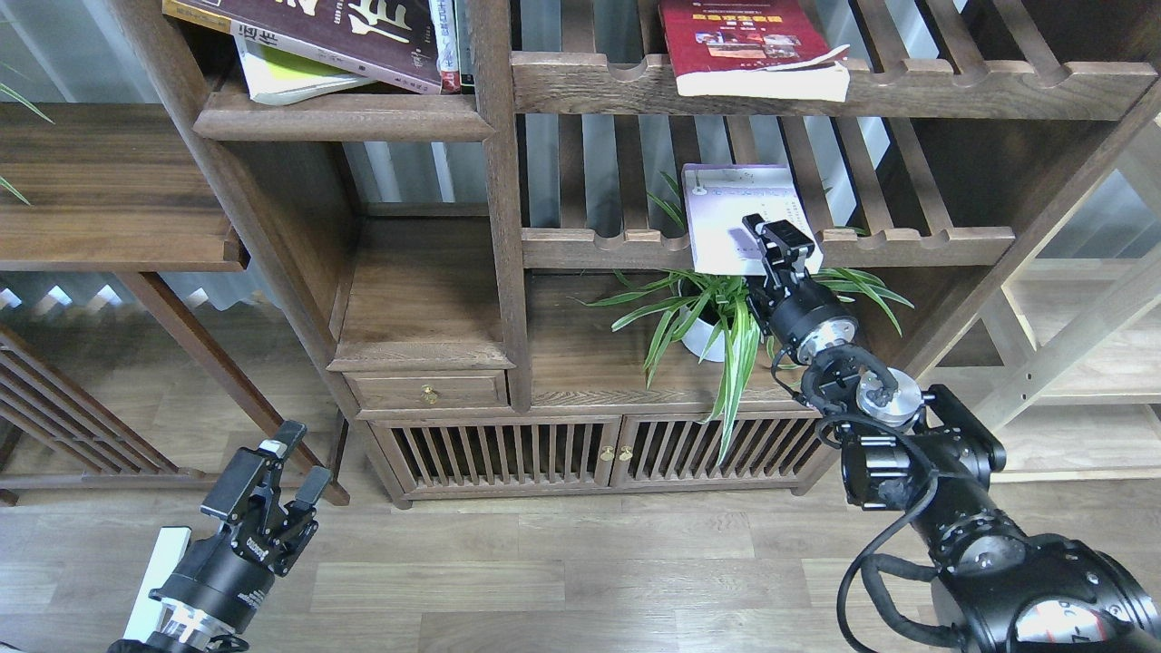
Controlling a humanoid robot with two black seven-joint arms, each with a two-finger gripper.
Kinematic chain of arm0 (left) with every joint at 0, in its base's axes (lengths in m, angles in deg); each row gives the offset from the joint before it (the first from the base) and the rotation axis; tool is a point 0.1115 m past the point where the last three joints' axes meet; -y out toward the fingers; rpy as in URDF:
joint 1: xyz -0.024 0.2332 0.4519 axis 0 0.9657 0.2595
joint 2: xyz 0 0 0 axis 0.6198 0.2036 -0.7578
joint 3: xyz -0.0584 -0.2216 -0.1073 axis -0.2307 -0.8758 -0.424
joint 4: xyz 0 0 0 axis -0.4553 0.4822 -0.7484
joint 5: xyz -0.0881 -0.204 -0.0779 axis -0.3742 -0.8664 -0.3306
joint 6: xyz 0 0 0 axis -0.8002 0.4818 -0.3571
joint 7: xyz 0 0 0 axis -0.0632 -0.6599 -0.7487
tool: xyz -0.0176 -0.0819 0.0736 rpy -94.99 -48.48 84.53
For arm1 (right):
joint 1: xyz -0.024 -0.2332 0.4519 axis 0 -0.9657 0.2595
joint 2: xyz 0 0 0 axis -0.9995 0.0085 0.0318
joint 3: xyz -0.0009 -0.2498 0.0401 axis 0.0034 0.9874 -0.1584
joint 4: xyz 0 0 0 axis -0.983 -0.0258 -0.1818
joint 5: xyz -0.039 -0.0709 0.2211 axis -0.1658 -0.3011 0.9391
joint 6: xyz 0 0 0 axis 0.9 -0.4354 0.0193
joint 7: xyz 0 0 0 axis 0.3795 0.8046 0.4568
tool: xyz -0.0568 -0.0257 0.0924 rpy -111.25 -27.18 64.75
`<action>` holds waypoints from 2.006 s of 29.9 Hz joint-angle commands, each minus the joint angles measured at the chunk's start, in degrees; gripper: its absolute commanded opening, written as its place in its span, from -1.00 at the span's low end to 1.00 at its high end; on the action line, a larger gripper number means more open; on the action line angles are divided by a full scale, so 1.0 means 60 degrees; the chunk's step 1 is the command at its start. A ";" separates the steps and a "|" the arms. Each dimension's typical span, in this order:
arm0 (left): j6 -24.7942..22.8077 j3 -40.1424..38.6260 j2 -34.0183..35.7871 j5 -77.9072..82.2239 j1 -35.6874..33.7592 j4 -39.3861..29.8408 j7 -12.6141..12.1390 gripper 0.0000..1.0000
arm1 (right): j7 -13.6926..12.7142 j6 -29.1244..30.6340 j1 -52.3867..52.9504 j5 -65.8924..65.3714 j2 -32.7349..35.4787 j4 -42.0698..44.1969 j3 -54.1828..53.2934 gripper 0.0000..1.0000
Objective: Organize books on shelf
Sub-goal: 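Grasp the white book with the right gripper and pull it out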
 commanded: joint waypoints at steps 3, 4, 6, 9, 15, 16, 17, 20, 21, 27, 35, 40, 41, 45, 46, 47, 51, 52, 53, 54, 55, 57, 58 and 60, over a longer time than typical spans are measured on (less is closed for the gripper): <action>0.0000 0.0000 0.0001 0.0000 0.0000 0.0014 0.0000 0.96 | 0.0166 -0.0015 0.0086 0.0025 0.0000 0.0120 -0.0093 0.07; 0.0000 0.0000 0.0001 0.0000 0.0000 0.0014 0.0000 0.96 | 0.0166 -0.0015 0.0100 0.0025 0.0000 0.0120 -0.0093 0.06; 0.0000 0.0000 0.0000 0.0000 0.0000 0.0000 0.0000 0.96 | 0.0166 -0.0030 0.0115 0.0025 0.0000 0.0120 -0.0079 0.01; 0.0000 0.0000 0.0001 0.0000 0.0000 0.0014 0.0000 0.96 | 0.0151 -0.0001 0.0115 0.0025 0.0000 0.0105 -0.0079 -0.18; 0.0000 -0.0014 0.0000 0.0000 0.0014 0.0014 0.0000 0.96 | 0.0180 0.0044 0.0086 0.0025 0.0000 0.0090 -0.0064 -0.42; 0.0000 -0.0014 0.0001 0.0000 0.0014 0.0014 0.0000 0.96 | 0.0195 0.0058 0.0086 0.0025 0.0000 0.0090 -0.0064 -0.44; 0.0000 -0.0014 0.0001 0.0000 0.0000 0.0014 0.0000 0.96 | 0.0195 0.0058 0.0071 0.0025 0.0000 0.0076 -0.0064 -0.47; 0.0000 -0.0014 -0.0014 0.0015 0.0014 0.0014 0.0000 0.96 | 0.0283 0.0116 -0.0031 0.0011 0.0000 0.0032 0.0023 -0.54; 0.0000 -0.0014 -0.0014 0.0015 0.0000 0.0014 0.0000 0.96 | 0.0283 0.0146 -0.0089 0.0011 0.0000 0.0017 0.0024 -0.54; 0.0000 -0.0014 -0.0014 0.0015 0.0000 0.0029 0.0000 0.96 | 0.0210 0.0307 -0.0689 0.0040 0.0000 -0.0436 0.0009 -0.56; 0.0000 -0.0014 0.0015 0.0044 -0.0322 0.0263 0.0000 0.95 | 0.0020 0.0322 -0.1817 0.0450 0.0000 -0.2134 0.0082 -0.57; 0.0000 -0.0014 0.0249 0.0044 -0.0586 0.0585 0.0000 0.95 | -0.0200 0.0322 -0.2433 0.0508 0.0000 -0.2882 0.0097 -0.57; 0.0000 0.0000 0.0293 0.0044 -0.0644 0.0629 0.0000 0.95 | -0.0244 0.0322 -0.2550 0.0538 0.0000 -0.3043 0.0097 -0.57; 0.0000 0.0074 0.0367 0.0059 -0.0835 0.0790 0.0000 0.95 | -0.0259 0.0366 -0.3003 0.0845 0.0000 -0.3556 0.0112 -0.56; 0.0000 0.0088 0.0367 0.0059 -0.0864 0.0834 0.0000 0.95 | -0.0274 0.0395 -0.3121 0.0875 0.0000 -0.3673 0.0112 -0.57; 0.0000 0.0103 0.0367 0.0059 -0.0908 0.0893 0.0000 0.95 | -0.0274 0.0439 -0.3238 0.0904 0.0000 -0.3790 0.0112 -0.57; 0.0000 0.0161 0.0367 0.0073 -0.1157 0.1200 0.0000 0.95 | -0.0420 0.0804 -0.3780 0.0977 0.0000 -0.4098 0.0112 -0.57; 0.0000 0.0162 0.0367 0.0073 -0.1230 0.1288 0.0000 0.95 | -0.0464 0.0878 -0.3926 0.0977 0.0000 -0.4157 0.0112 -0.57; 0.0000 0.0176 0.0367 0.0073 -0.1347 0.1405 0.0000 0.95 | -0.0508 0.0994 -0.4131 0.0992 0.0000 -0.4259 0.0126 -0.57; 0.0000 0.0191 0.0396 0.0073 -0.1420 0.1464 0.0000 0.95 | -0.0523 0.1068 -0.4278 0.1021 0.0000 -0.4333 0.0156 -0.56; 0.0000 0.0191 0.0411 0.0073 -0.1494 0.1494 0.0000 0.95 | -0.0537 0.1156 -0.4424 0.1065 0.0000 -0.4406 0.0156 -0.56; 0.0000 0.0249 0.0484 0.0073 -0.1684 0.1552 0.0000 0.95 | -0.0567 0.1317 -0.4732 0.1167 0.0000 -0.4611 0.0229 -0.56; 0.0000 0.0336 0.0542 0.0073 -0.1757 0.1581 0.0000 0.95 | -0.0581 0.1376 -0.4907 0.1240 0.0000 -0.4728 0.0258 -0.56; 0.0000 0.0469 0.0615 0.0073 -0.1846 0.1611 0.0000 0.96 | -0.0654 0.1391 -0.5186 0.1372 0.0000 -0.4933 0.0258 -0.55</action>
